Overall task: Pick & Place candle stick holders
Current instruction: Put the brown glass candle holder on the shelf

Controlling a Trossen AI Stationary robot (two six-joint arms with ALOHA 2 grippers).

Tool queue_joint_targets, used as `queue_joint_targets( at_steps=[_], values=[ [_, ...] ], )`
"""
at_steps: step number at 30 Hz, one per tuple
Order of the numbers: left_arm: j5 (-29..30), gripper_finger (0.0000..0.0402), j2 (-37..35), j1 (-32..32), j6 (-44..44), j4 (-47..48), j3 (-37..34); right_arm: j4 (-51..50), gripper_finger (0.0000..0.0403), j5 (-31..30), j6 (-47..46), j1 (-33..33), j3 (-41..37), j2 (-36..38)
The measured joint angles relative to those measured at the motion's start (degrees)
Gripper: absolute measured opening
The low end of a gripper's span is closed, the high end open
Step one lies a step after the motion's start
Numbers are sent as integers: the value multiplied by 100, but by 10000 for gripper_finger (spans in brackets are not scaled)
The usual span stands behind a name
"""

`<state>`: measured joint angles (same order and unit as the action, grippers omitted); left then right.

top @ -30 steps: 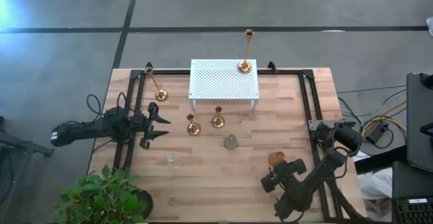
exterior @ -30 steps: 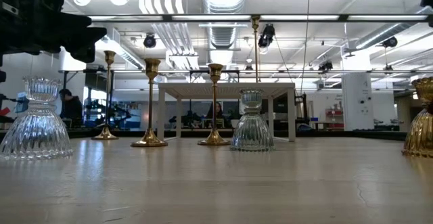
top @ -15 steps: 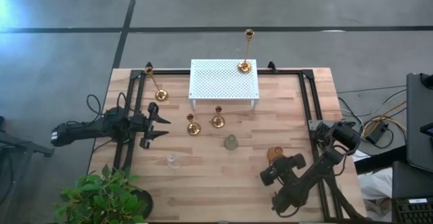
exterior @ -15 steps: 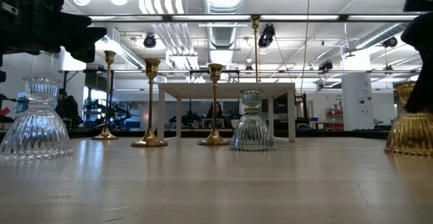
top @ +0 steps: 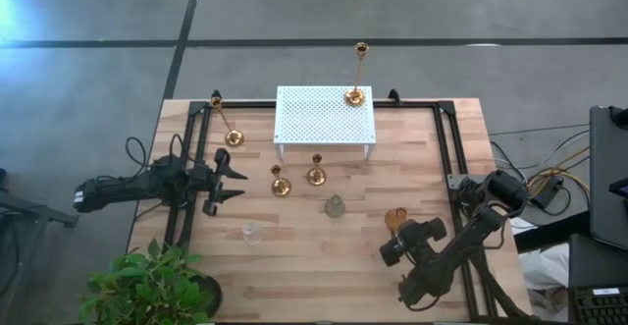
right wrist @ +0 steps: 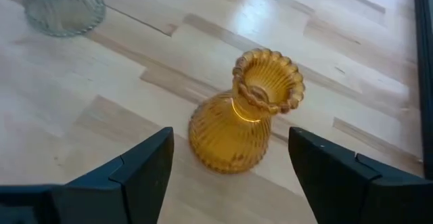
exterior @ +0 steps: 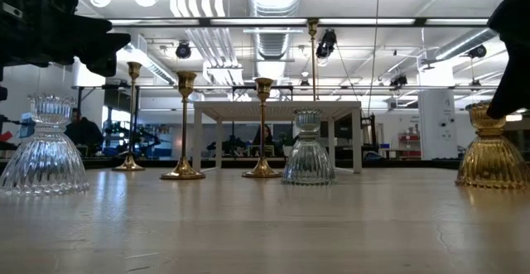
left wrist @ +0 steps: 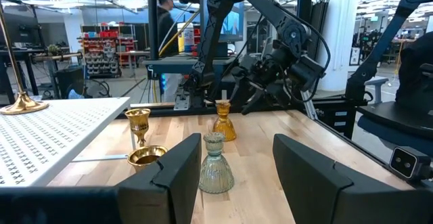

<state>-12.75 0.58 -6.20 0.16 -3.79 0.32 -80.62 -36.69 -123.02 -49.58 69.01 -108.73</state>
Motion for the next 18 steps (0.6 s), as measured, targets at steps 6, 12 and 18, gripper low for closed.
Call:
queue_joint_targets(
  at_steps=[6,12,18],
  values=[
    [0,190,0,0,0,0,0,-17,278,-260,-18,24,-45,0],
    [0,190,0,0,0,0,0,-19,263,-439,-20,131,-185,0],
    [0,190,0,-2,-2,0,0,-11,259,-557,-2,265,-345,0]
  ],
)
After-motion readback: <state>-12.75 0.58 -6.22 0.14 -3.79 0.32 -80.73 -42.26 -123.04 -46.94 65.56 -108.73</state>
